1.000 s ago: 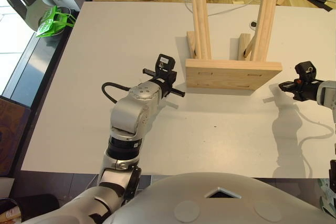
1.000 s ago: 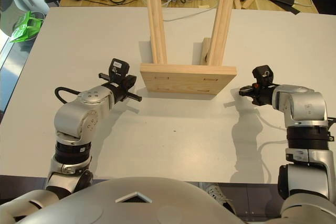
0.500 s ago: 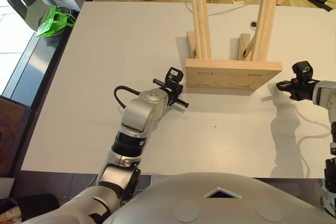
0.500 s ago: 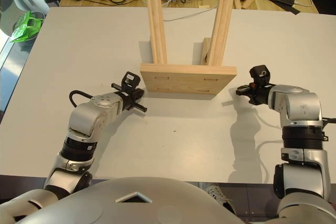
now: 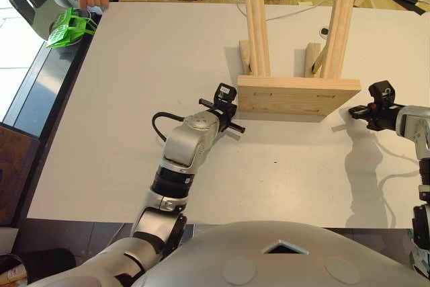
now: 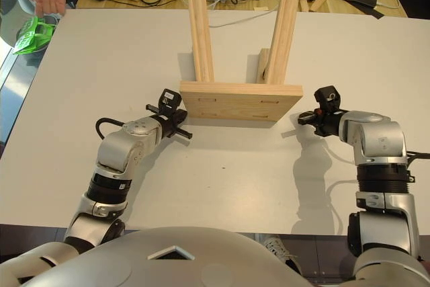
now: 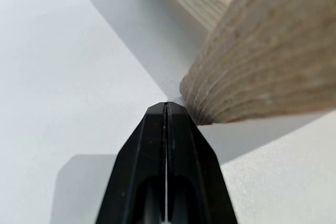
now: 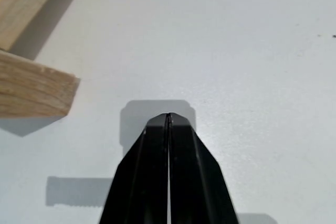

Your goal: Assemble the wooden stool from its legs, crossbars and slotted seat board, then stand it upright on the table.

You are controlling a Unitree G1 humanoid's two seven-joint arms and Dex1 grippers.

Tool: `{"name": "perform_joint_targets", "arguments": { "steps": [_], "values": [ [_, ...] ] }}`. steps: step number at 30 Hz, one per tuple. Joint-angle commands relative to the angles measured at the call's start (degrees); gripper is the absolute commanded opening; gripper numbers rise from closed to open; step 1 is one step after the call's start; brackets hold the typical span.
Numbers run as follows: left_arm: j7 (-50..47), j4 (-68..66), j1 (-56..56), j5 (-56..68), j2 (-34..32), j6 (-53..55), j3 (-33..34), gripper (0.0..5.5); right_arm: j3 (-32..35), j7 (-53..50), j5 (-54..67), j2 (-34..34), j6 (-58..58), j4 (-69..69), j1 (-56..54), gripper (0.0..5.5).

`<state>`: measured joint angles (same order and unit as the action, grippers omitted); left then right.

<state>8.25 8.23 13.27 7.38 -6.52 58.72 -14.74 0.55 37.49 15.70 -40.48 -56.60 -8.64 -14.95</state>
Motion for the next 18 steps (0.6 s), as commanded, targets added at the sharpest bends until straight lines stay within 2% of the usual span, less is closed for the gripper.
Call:
{"name": "perform_joint_targets", "arguments": {
  "steps": [1, 4, 8, 12, 18],
  "values": [
    [0.5, -0.2, -0.6, -0.1, 0.2, 1.4, -0.3, 0.01, -0.7, 2.9, 2.9, 1.0, -3.9, -0.1, -0.3, 0.00],
    [0.7, 0.2, -0.7, -0.1, 0.1, 1.6, -0.5, 0.01, -0.4, 2.4, 3.2, 1.7, -4.2, -1.3, -0.7, 0.00],
    [0.5, 0.9, -1.6, -0.4, 0.6, 1.3, -0.4, 0.01, 3.5, 2.0, 5.2, 2.8, -6.1, -3.8, -0.9, 0.00],
    [-0.1, 0.6, -1.8, -0.5, 1.8, 0.1, -0.3, 0.01, 6.3, 7.9, 9.0, 1.4, -4.0, -8.0, -0.6, 0.00],
    [-1.8, -0.7, -1.2, -0.8, 5.0, -1.8, -0.6, 0.01, 3.8, 15.2, 8.9, -1.1, -0.4, -11.2, -2.8, 0.00]
  ]
}}
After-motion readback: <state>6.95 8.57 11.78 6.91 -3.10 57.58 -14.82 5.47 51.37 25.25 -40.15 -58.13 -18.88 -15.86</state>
